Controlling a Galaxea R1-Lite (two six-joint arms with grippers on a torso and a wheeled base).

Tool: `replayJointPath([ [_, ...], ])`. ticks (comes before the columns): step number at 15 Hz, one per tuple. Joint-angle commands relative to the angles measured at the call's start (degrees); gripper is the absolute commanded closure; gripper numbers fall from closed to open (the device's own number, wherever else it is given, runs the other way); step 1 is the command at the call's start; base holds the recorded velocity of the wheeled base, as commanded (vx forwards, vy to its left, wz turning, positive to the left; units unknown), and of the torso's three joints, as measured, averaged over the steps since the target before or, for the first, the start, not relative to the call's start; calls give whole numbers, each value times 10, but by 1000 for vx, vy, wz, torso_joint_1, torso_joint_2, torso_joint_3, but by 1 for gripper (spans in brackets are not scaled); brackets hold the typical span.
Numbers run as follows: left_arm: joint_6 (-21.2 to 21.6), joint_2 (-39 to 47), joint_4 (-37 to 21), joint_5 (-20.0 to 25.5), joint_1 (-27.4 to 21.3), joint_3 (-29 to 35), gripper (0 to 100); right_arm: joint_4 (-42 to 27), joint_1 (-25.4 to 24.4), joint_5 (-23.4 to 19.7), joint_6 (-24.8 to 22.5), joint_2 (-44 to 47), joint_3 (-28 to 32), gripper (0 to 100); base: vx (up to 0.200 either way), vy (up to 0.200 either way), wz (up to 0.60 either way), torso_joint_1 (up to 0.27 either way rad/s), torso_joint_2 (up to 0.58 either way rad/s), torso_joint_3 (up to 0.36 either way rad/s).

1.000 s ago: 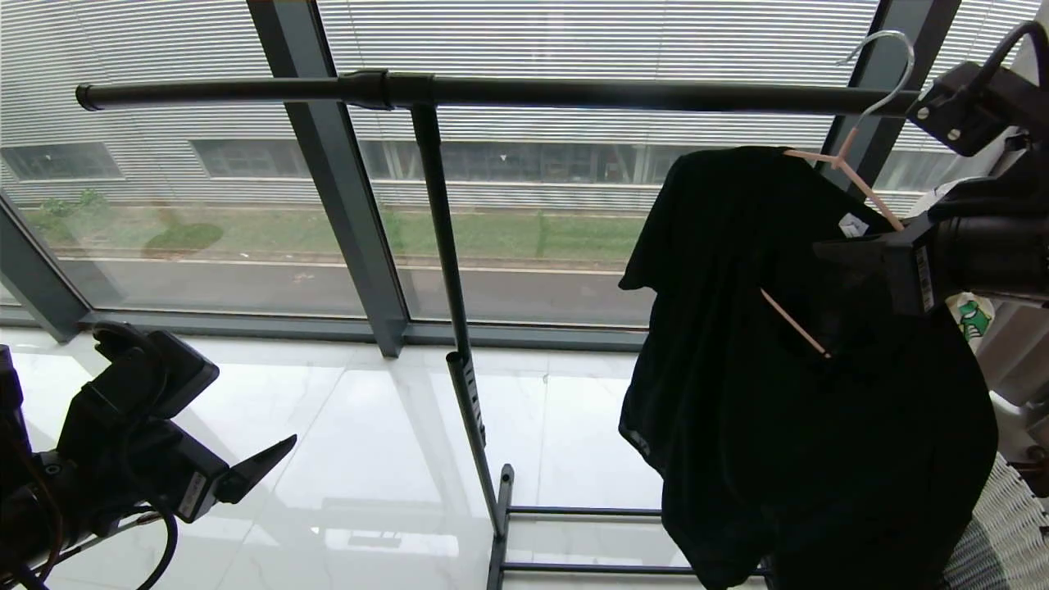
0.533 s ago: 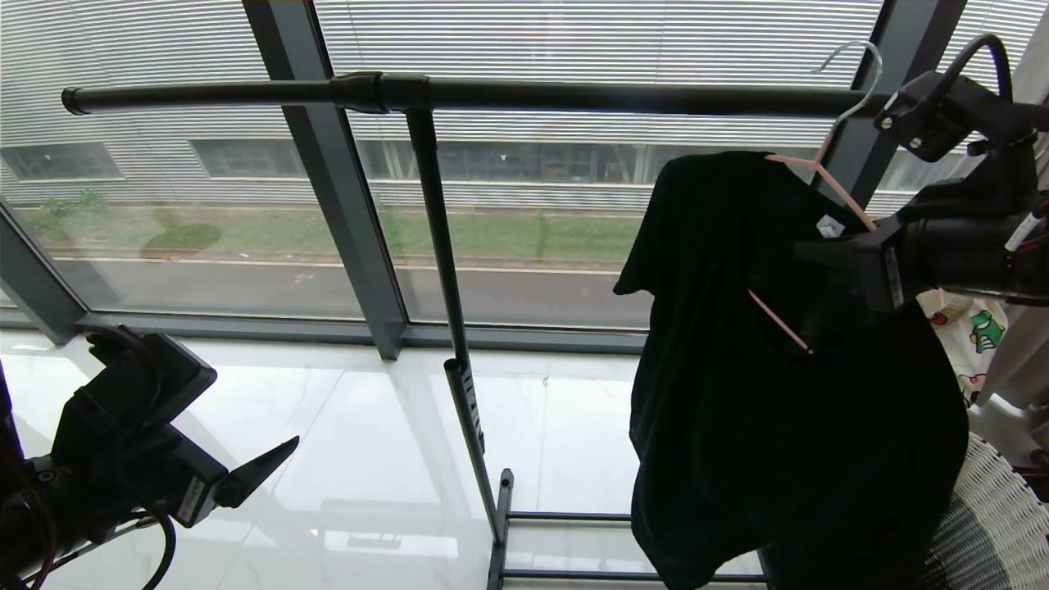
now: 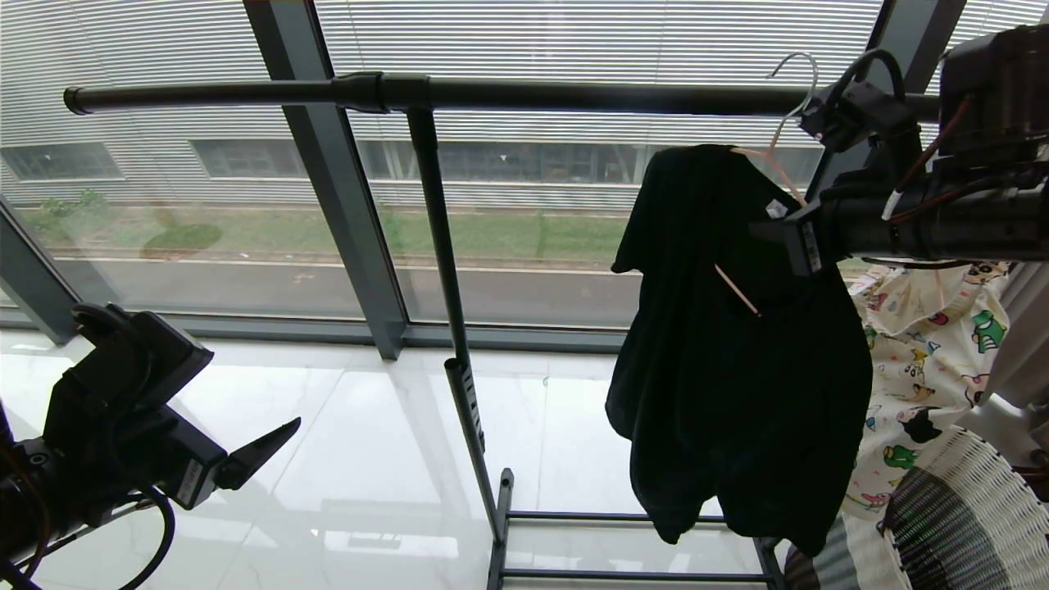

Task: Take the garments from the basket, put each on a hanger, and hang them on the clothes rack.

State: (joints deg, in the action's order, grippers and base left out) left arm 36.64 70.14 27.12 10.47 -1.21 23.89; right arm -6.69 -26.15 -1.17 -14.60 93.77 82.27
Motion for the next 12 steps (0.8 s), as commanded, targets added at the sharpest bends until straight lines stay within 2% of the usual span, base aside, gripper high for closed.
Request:
replayJointPath([
  [1, 1, 0, 0, 0, 0, 0, 0, 0, 7, -3, 0, 28, 17, 100, 0, 0, 0, 0, 0, 0],
  [12, 3, 0, 0, 0, -9, -3, 0, 2, 7, -3, 4, 49, 25, 100, 0, 0, 0, 0, 0, 0],
])
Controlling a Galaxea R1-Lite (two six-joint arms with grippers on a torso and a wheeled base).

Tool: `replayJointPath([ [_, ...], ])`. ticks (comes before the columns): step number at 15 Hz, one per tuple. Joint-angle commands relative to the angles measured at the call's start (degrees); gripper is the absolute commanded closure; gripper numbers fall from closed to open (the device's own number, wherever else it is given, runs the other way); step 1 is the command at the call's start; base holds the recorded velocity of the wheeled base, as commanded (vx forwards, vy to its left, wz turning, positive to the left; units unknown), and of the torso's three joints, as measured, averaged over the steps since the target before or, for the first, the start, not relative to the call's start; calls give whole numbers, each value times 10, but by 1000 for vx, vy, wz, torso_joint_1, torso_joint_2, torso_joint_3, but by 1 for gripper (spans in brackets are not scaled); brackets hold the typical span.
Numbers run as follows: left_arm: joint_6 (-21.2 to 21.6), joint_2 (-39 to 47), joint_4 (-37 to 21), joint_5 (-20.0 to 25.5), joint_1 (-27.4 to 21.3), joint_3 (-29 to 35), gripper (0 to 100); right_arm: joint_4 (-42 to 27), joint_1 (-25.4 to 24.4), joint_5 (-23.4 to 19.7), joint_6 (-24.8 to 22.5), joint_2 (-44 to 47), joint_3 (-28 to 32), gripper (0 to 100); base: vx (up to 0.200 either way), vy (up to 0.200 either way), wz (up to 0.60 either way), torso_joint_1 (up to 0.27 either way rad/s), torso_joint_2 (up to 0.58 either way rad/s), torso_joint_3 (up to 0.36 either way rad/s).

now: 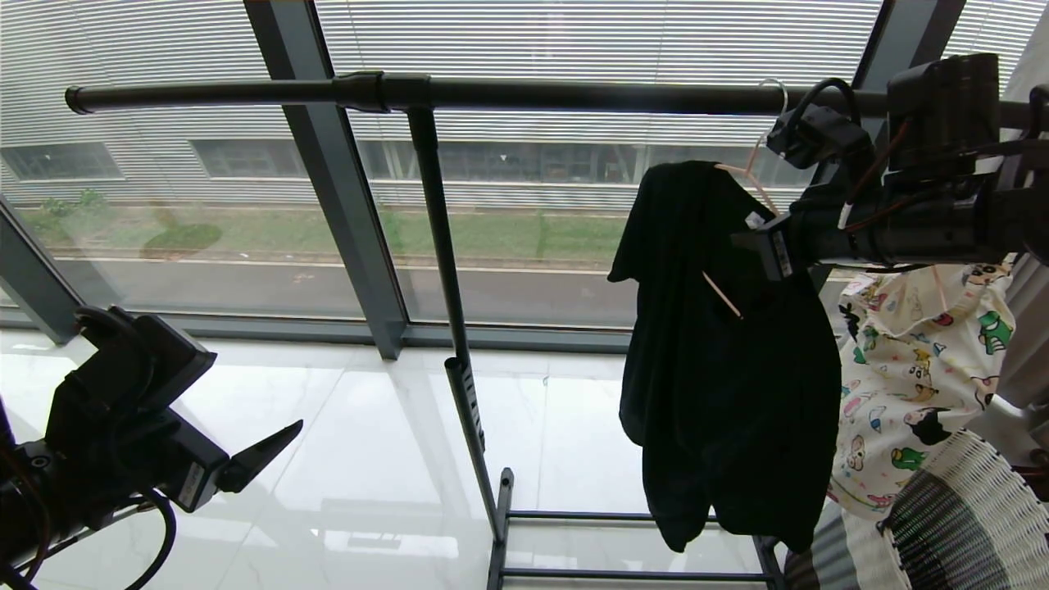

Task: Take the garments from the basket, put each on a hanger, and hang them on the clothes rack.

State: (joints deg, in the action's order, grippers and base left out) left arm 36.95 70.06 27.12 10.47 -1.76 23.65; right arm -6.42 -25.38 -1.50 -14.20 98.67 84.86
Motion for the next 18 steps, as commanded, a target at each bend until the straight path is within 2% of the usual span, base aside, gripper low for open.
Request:
replayJointPath([
  [1, 0, 1, 0, 0, -4, 0, 0, -1, 0, 0, 2, -1, 0, 0, 0, 0, 0, 0, 0, 0],
  [3, -1, 1, 0, -1, -3, -6, 0, 0, -2, -2, 17, -20, -2, 0, 0, 0, 0, 0, 0, 0],
  [5, -4, -9, 0, -2, 3, -19, 0, -3, -5, -3, 51, -64, -15, 0, 0, 0, 0, 0, 0, 0],
  [6, -4, -9, 0, -2, 3, -19, 0, -3, -5, -3, 51, -64, -15, 0, 0, 0, 0, 0, 0, 0],
  [7, -26, -34, -1, -2, 21, -36, 0, -3, -5, -3, 67, -132, -50, 0, 0, 0, 0, 0, 0, 0],
  [9, -114, -90, -2, -13, 24, -44, 0, -3, 0, 2, 89, -241, -119, 0, 0, 0, 0, 0, 0, 0],
  [10, -149, -115, -3, -41, 26, -45, 0, -4, 12, 7, 96, -294, -160, 0, 0, 0, 0, 0, 0, 0],
  [11, -181, -136, -4, -82, 33, -45, 0, -5, 38, 13, 96, -348, -203, 0, 0, 0, 0, 0, 0, 0],
  [13, -239, -186, -12, -158, 67, -54, 0, -6, 128, 17, 98, -468, -291, 0, 0, 0, 0, 0, 0, 0],
  [14, -247, -205, -22, -172, 85, -63, 0, -7, 162, 17, 101, -500, -314, 0, 0, 0, 0, 0, 0, 0],
  [15, -250, -259, -43, -178, 117, -96, 0, -11, 221, 17, 103, -557, -357, 0, 0, 0, 0, 0, 0, 0],
  [17, -247, -334, -60, -181, 125, -139, 0, -12, 281, 18, 110, -622, -419, 0, 0, 0, 0, 0, 0, 0],
  [18, -246, -366, -66, -190, 125, -154, 0, -12, 293, 18, 110, -657, -450, 0, 0, 0, 0, 0, 0, 0],
])
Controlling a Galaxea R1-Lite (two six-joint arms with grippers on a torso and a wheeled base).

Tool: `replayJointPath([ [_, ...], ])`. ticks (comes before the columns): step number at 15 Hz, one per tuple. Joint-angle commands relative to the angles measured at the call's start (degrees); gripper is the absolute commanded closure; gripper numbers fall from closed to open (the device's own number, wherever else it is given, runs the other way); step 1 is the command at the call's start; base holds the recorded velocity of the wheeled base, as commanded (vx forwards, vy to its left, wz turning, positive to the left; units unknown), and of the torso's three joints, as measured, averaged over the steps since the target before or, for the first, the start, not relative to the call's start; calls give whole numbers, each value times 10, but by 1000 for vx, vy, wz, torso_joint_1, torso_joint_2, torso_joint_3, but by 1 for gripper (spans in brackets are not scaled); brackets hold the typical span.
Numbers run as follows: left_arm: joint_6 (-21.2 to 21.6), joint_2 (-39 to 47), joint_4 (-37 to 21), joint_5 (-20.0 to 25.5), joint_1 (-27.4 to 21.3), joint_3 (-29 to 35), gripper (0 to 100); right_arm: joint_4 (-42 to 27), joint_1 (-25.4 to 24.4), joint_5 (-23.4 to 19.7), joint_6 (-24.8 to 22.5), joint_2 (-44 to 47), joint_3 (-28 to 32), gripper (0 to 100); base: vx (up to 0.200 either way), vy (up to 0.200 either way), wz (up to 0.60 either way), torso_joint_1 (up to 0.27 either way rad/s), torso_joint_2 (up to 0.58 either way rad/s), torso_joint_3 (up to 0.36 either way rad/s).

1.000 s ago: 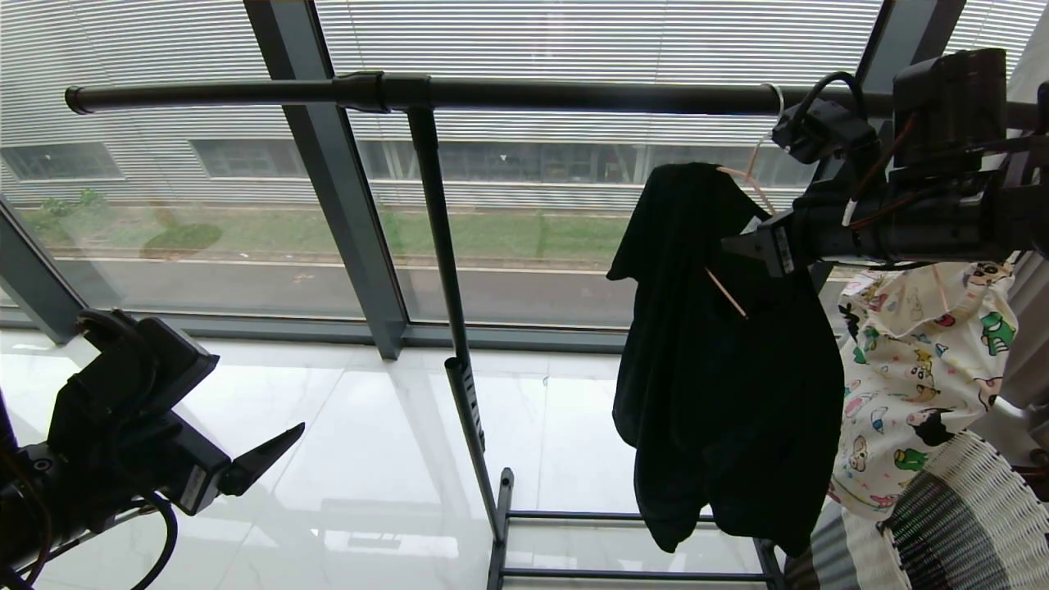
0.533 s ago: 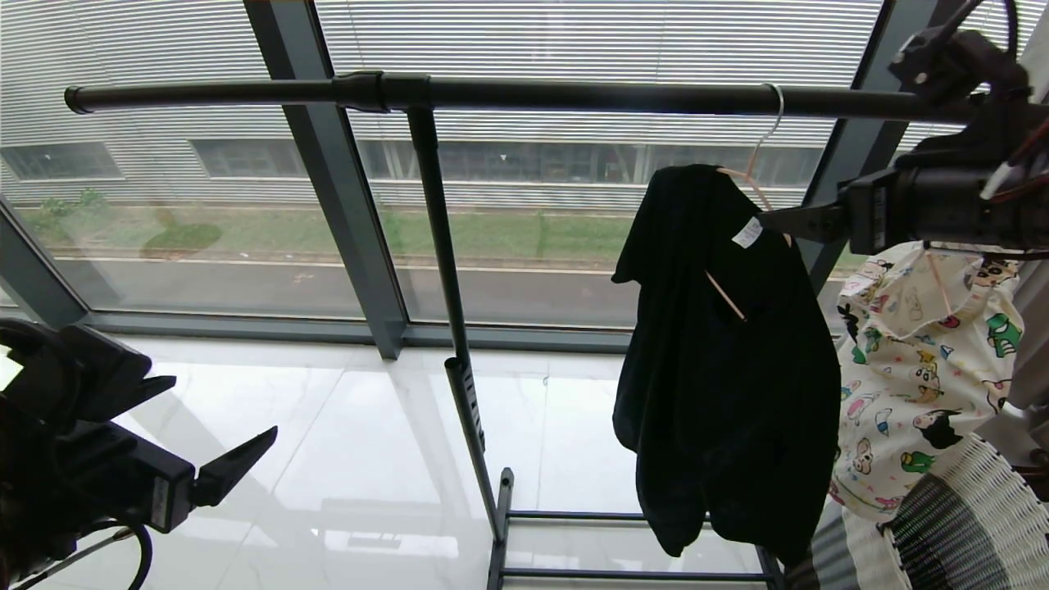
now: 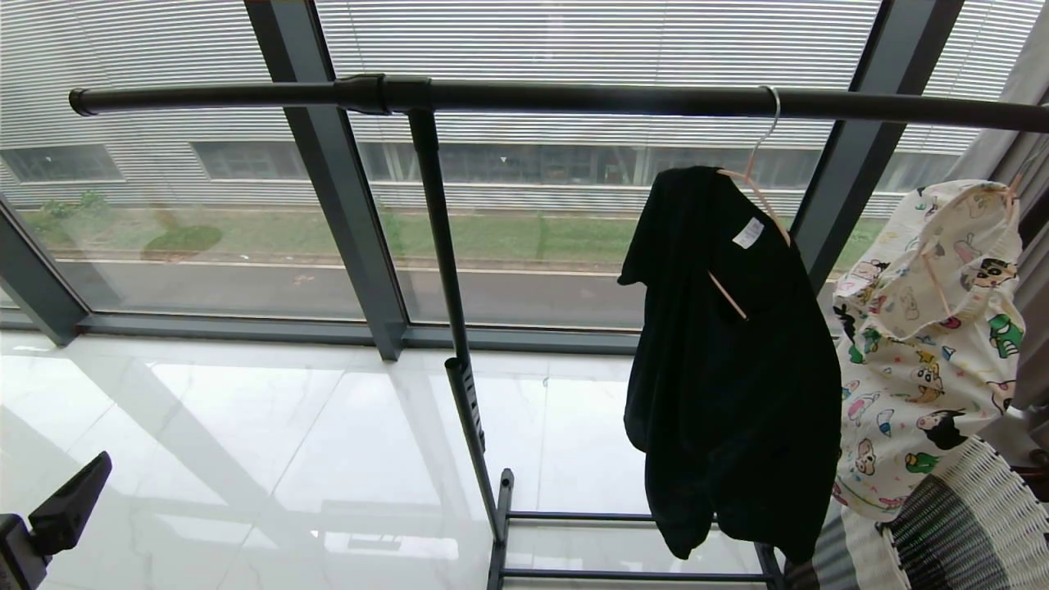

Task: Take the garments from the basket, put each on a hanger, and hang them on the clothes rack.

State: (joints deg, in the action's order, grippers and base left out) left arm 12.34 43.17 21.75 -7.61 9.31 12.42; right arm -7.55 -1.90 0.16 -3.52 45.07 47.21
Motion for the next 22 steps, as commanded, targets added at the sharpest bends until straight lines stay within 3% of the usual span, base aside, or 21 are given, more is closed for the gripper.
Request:
replayJointPath([
  [1, 0, -114, -14, -21, 14, -47, 0, -1, 60, 2, 4, -142, -92, 0, 0, 0, 0, 0, 0, 0],
  [5, 6, -209, -20, -55, 14, -118, 0, 1, 60, 1, 3, -240, -207, 0, 0, 0, 0, 0, 0, 0],
  [7, 57, -371, -144, -69, 14, -124, 0, 0, 59, 0, -1, -321, -282, 0, 0, 0, 0, 0, 0, 0],
  [8, 62, -387, -171, -74, 16, -124, 0, 0, 60, -1, -3, -337, -299, 0, 0, 0, 0, 0, 0, 0],
  [9, 65, -377, -174, -115, 16, -124, 0, 1, 59, -2, -18, -401, -349, 0, 0, 0, 0, 0, 0, 0],
  [11, 65, -377, -174, -126, 16, -124, 0, 18, 55, 2, -18, -401, -372, 0, 0, 0, 0, 0, 0, 0],
  [13, 55, -377, -174, -132, 16, -124, 0, 97, 55, 2, -26, -401, -462, 0, 0, 0, 0, 0, 0, 0],
  [14, 43, -377, -175, -132, 16, -124, 0, 143, 54, -7, -25, -401, -472, 0, 0, 0, 0, 0, 0, 0],
  [19, 42, -376, -175, -131, 16, -124, 0, 139, 53, 20, -33, -401, -472, 0, 0, 0, 0, 0, 0, 0],
  [22, 39, -378, -175, -103, -36, -124, 0, 139, 53, 25, -33, -401, -472, 0, 0, 0, 0, 0, 0, 0],
])
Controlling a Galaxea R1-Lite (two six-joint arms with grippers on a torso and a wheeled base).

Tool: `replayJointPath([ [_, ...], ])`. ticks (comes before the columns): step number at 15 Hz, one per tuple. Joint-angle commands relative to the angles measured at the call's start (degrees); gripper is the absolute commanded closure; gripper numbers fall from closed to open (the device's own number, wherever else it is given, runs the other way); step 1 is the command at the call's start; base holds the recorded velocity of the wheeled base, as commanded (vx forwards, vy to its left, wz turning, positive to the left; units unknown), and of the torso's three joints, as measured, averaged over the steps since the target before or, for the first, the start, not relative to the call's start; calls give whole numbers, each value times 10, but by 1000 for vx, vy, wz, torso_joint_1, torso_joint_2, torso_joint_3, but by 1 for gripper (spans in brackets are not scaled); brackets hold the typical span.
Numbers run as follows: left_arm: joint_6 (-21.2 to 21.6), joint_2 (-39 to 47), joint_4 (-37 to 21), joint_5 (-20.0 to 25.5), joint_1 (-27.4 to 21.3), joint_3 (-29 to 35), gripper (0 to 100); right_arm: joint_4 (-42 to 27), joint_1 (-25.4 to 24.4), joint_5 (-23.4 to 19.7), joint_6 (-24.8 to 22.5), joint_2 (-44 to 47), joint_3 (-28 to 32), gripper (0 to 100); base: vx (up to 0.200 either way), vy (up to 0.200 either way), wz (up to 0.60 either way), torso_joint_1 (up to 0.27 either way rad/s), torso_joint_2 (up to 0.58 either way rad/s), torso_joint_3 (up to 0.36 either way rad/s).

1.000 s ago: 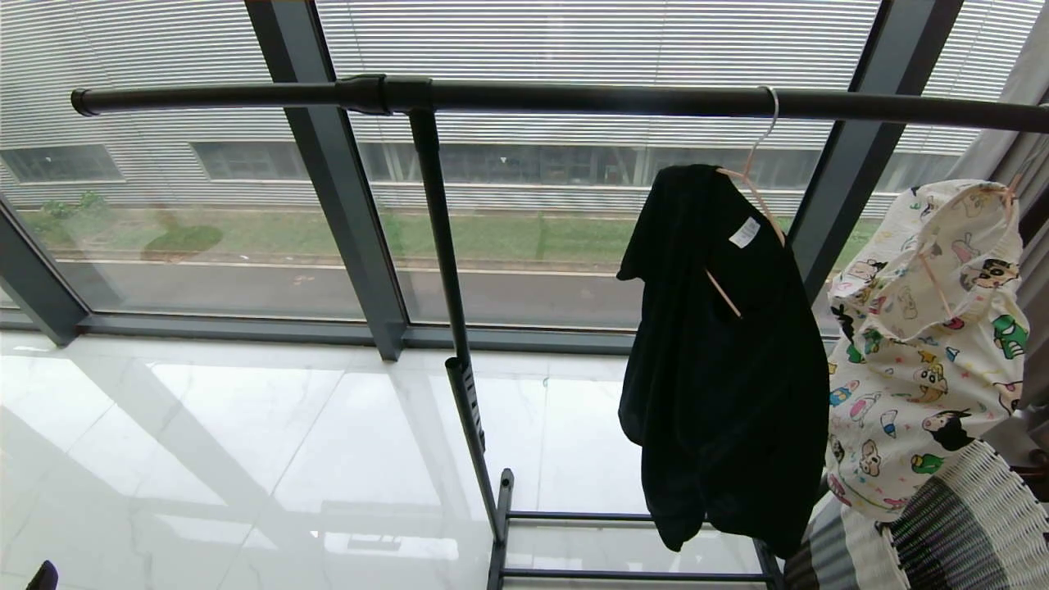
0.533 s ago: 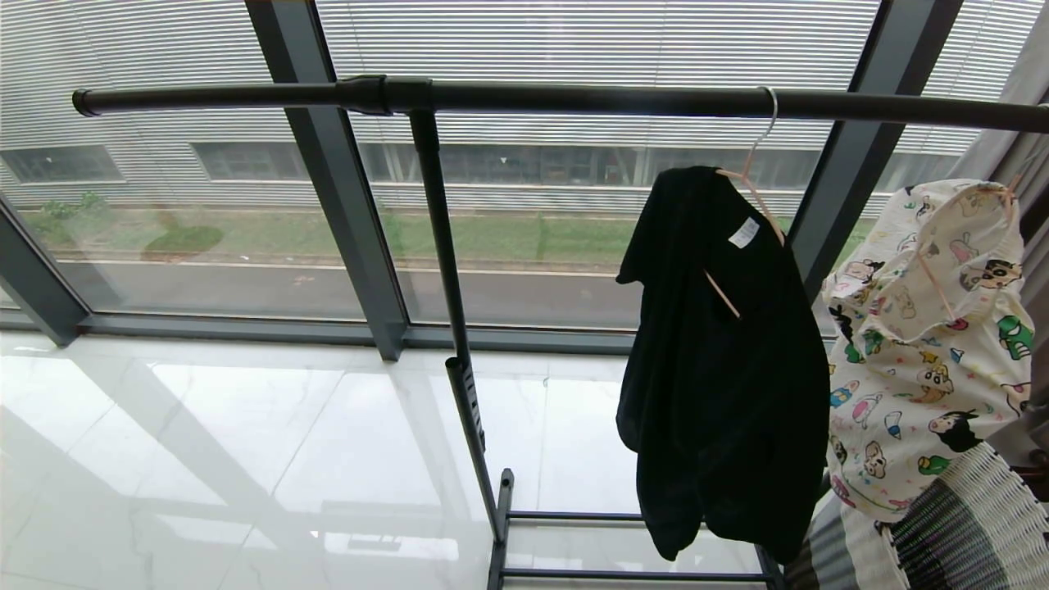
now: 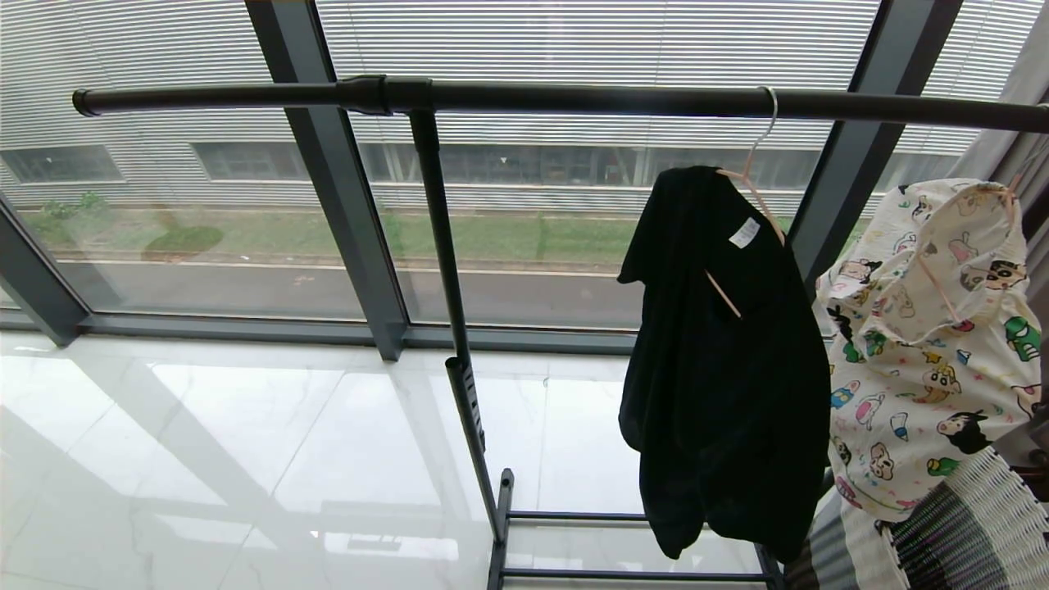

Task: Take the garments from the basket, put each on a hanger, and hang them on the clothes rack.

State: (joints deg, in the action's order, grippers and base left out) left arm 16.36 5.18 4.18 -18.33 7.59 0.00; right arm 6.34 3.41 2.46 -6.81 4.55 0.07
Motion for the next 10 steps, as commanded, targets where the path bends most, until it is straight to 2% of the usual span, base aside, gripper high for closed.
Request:
replayJointPath([
  [1, -5, -1, 0, 8, -39, 0, 0, 0, 0, -5, 0, 4, -1, 0, 0, 0, 0, 0, 0, 0],
  [2, -9, -22, 0, 21, -85, 0, 0, 0, 0, -14, 0, 4, -1, 0, 0, 0, 0, 0, 0, 0],
  [3, -12, -25, -1, 67, -93, 0, 0, 0, 0, -29, 0, 4, -1, 0, 0, 0, 0, 0, 0, 0],
  [5, -17, -28, -3, 134, -90, 0, 0, -4, 0, -55, 1, 4, -1, 0, 0, 0, 0, 0, 0, 0],
  [6, -33, -52, -8, 194, -84, 0, 0, -4, 0, -62, 3, 4, -1, 0, 0, 0, 0, 0, 0, 0],
  [7, -66, -52, -9, 243, -82, 0, 0, -4, 0, -62, 5, 4, -1, 0, 0, 0, 0, 0, 0, 0],
  [9, -128, -52, -23, 240, -82, 0, 0, 0, 0, -60, 7, 4, -1, 0, 0, 0, 0, 0, 0, 0],
  [10, -143, -52, -42, 208, -81, 0, 0, 0, 0, -59, 7, 4, -1, 0, 0, 0, 0, 0, 0, 0],
])
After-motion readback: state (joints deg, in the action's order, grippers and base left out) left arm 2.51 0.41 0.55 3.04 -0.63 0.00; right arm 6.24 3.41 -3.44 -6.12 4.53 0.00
